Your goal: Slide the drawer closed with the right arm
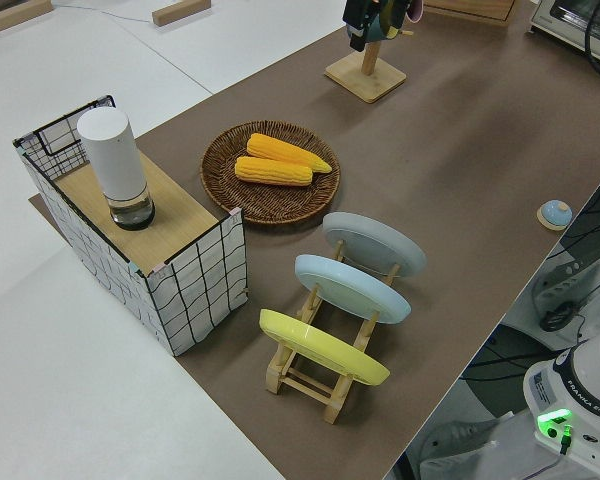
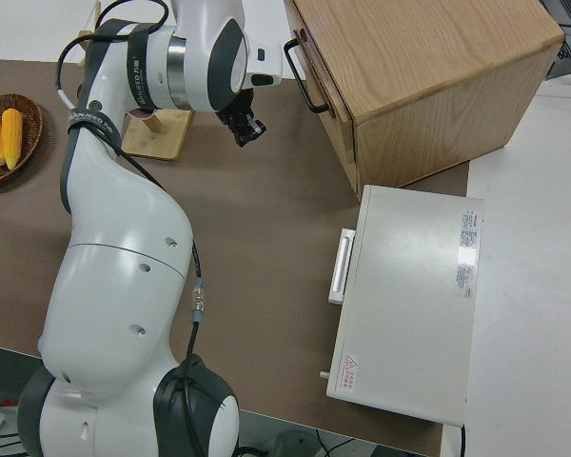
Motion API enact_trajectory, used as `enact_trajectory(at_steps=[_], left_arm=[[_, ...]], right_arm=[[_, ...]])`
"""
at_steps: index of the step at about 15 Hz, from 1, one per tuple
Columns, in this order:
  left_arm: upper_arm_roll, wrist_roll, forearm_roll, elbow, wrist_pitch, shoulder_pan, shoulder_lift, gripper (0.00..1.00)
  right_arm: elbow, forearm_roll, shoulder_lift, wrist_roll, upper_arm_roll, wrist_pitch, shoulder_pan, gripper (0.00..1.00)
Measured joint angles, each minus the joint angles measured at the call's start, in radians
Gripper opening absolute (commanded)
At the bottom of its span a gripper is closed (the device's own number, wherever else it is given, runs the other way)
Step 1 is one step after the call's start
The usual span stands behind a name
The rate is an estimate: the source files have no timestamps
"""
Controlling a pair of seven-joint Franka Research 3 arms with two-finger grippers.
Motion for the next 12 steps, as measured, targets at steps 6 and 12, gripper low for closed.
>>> enact_trajectory(at_steps=[6,12], left_arm=[[0.000,0.000,0.000,0.000,0.000,0.000,0.000,1.00],[0.000,0.000,0.000,0.000,0.000,0.000,0.000,1.00]], right_arm=[[-0.089,-0.020,-0.122,-0.014,0.000,-0.038,0.033,0.000],[-0.180,-0.107,-0.234,-0.251,-0.006,-0.039,0.045,0.000]])
